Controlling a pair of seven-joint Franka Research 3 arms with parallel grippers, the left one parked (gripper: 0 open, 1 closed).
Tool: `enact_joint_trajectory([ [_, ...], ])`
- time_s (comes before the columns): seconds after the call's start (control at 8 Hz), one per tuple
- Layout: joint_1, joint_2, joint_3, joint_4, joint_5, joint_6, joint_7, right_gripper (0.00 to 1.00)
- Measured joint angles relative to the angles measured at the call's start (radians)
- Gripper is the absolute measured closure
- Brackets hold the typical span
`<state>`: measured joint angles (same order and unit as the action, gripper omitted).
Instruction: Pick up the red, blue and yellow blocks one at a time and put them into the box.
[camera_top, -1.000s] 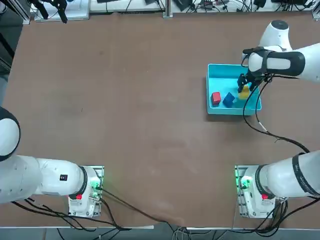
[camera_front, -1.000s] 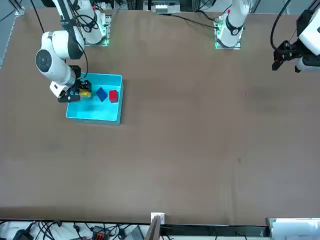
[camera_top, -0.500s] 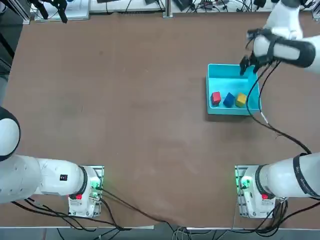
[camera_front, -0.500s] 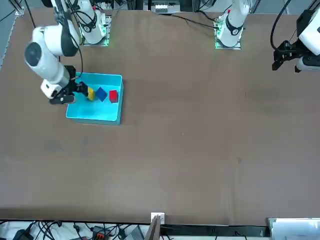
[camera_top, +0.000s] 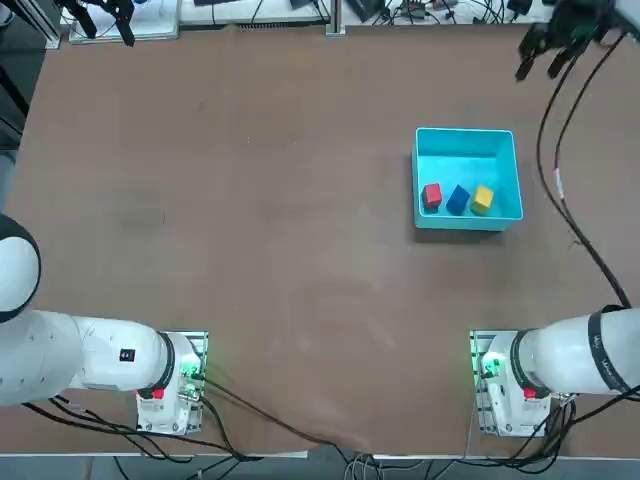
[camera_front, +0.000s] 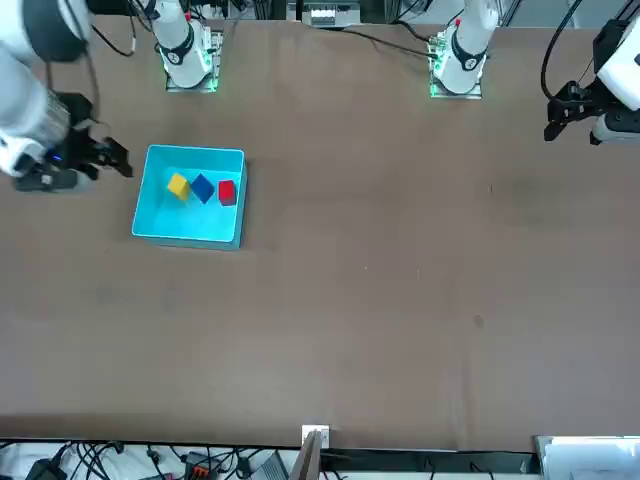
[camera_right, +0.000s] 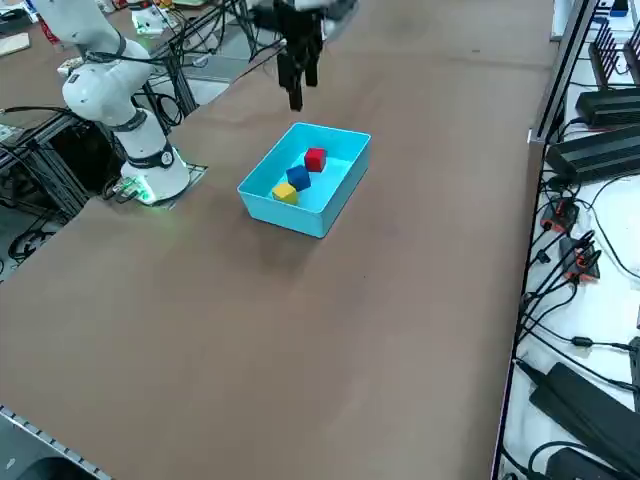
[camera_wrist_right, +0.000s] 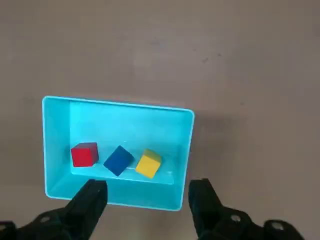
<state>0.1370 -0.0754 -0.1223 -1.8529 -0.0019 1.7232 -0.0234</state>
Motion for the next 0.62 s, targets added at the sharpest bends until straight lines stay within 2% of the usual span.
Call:
enact_joint_trajectory([
  [0.38,-0.043,-0.018,-0.009,0.072,0.0,-0.049,0.0,0.01],
  [0.62,-0.059,-0.04,0.003,0.087,0.0,-0.057,-0.001,0.01],
])
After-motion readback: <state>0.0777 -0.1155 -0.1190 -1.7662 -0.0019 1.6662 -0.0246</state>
